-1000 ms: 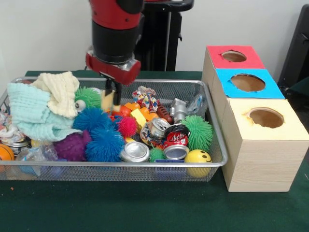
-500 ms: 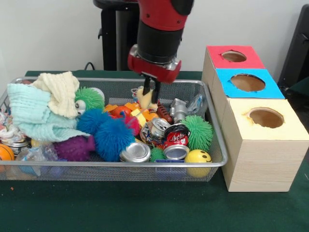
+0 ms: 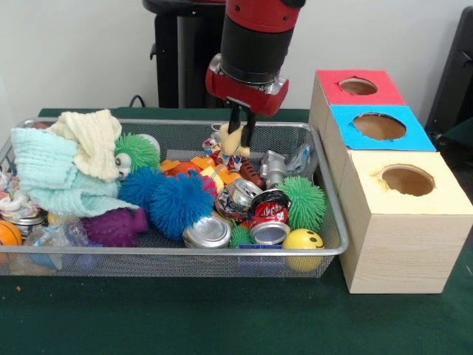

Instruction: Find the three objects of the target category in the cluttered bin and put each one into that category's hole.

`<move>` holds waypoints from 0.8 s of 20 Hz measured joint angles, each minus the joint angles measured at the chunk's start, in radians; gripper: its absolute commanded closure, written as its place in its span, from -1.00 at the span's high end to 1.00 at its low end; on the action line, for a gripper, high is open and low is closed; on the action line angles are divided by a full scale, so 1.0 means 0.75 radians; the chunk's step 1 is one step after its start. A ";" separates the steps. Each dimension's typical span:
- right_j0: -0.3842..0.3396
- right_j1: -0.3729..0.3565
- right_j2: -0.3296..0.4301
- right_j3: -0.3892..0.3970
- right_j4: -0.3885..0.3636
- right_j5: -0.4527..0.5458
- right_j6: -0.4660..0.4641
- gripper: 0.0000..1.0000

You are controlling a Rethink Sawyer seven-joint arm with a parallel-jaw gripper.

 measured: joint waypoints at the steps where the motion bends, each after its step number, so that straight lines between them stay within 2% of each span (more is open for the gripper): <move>1: -0.002 0.002 -0.003 -0.001 0.005 0.000 0.000 -1.00; 7: -0.039 0.072 -0.013 -0.022 0.020 -0.010 0.000 -1.00; 12: -0.132 0.212 -0.006 -0.063 0.020 -0.104 0.000 -1.00; 13: -0.163 0.256 -0.003 -0.078 0.021 -0.145 0.000 1.00; 16: -0.174 0.274 -0.003 -0.085 0.021 -0.167 0.000 1.00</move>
